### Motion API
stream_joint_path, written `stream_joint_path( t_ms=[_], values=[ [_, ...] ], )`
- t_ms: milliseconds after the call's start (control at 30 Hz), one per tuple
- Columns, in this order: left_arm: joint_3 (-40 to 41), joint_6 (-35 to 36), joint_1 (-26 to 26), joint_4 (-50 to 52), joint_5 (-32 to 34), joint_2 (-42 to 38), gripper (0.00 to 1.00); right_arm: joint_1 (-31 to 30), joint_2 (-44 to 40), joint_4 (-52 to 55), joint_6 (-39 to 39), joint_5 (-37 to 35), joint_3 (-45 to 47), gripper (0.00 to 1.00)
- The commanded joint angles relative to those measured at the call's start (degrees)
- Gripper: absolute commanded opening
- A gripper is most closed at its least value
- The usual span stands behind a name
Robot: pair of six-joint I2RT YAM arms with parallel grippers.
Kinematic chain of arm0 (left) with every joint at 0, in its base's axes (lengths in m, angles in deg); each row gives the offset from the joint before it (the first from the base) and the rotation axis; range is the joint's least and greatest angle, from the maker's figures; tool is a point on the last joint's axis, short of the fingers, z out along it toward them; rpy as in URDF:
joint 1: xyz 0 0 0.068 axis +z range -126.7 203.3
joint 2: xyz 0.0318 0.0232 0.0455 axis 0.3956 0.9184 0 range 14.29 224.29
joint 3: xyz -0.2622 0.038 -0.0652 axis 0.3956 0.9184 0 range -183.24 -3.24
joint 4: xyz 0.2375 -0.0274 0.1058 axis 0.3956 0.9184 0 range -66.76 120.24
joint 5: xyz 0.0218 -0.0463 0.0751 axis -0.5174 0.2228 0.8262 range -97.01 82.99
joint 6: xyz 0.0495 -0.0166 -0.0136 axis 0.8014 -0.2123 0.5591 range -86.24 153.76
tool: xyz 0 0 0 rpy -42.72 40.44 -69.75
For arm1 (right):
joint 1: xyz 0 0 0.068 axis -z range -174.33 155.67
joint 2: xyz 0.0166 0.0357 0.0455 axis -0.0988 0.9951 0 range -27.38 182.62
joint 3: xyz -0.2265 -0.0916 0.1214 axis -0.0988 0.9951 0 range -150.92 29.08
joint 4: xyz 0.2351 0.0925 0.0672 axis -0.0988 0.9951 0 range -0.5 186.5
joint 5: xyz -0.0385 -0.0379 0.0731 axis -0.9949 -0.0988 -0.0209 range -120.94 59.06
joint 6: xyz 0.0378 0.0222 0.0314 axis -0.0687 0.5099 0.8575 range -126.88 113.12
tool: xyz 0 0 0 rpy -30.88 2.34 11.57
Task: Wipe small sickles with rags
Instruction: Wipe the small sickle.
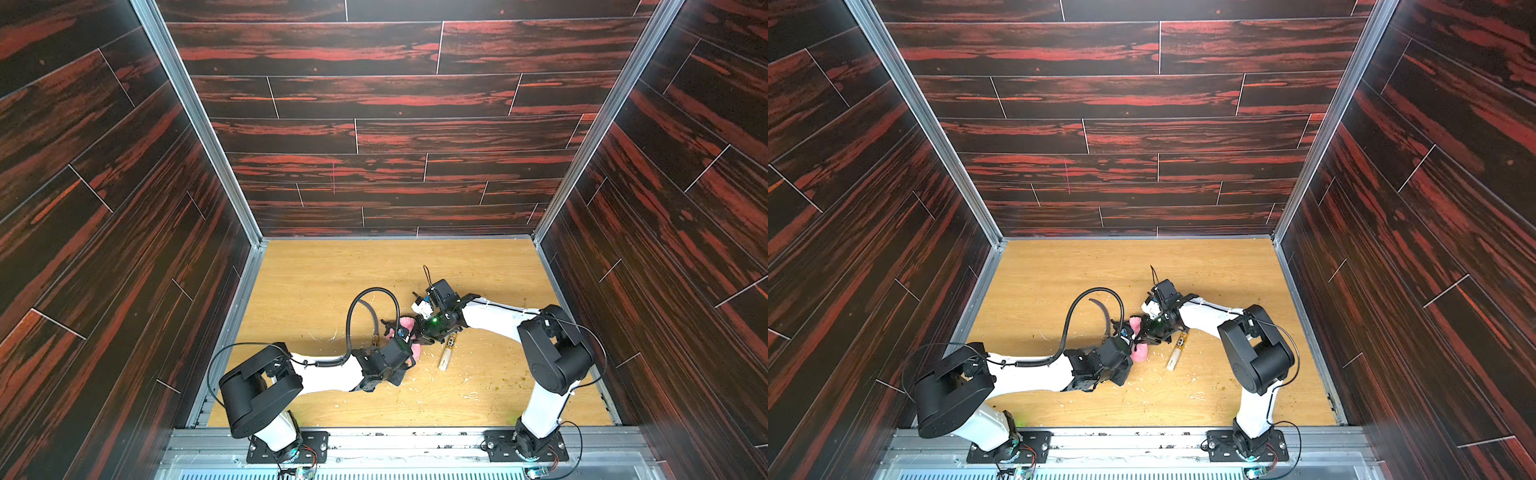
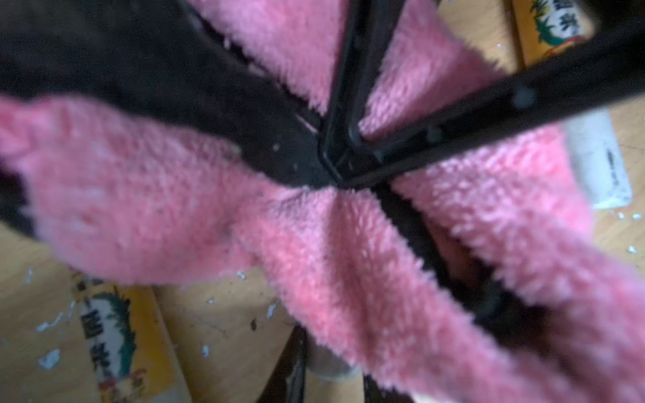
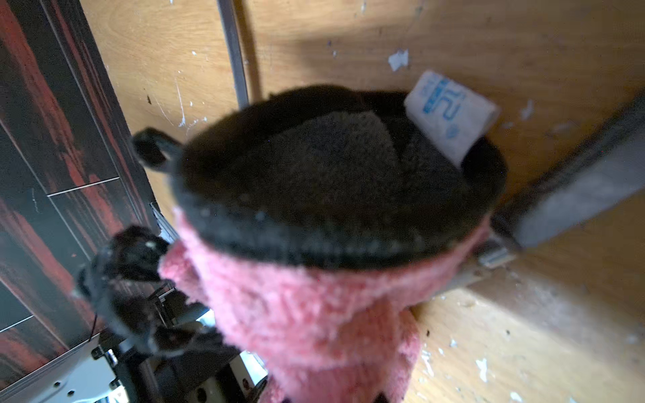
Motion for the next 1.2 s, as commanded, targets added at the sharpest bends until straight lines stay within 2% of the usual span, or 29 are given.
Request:
stream_joint_path(
  t_ms=[0, 200, 533, 700, 900, 1033, 1167],
  values=[
    [0.36, -2.61, 0.12, -1.5, 1.15, -5.02, 0.07, 2.53, 5.34, 2.86, -1.86, -8.89, 0.96, 0.0],
    [1.99, -3.9, 0.1, -1.39, 0.64, -6.13, 0.07, 6.84, 6.78, 4.62, -4.39, -14.64, -1.8, 0.0],
    [2.17, -4.46, 0.1, -1.12, 0.27, -5.82, 0.07, 12.28, 4.73, 8.79, -8.57, -17.23, -10.17, 0.0],
    [0.92, -4.0, -0.02, -0.86, -0.26, -4.44, 0.07, 11.6, -0.75, 13.75, -11.15, -15.31, -14.47, 0.0],
    [-0.83, -3.55, 0.03, -0.47, -0.87, -2.56, 0.07, 9.6, -11.22, 19.09, -12.68, -15.59, -13.86, 0.0],
    [-1.56, -3.22, 0.04, -0.03, -1.31, -1.73, 0.07, 7.37, -14.46, 21.0, -13.24, -15.01, -13.36, 0.0],
    [-1.49, -3.19, 0.04, -0.03, -1.15, -2.07, 0.07, 7.15, -15.1, 18.18, -11.27, -11.09, -10.38, 0.0]
  ],
)
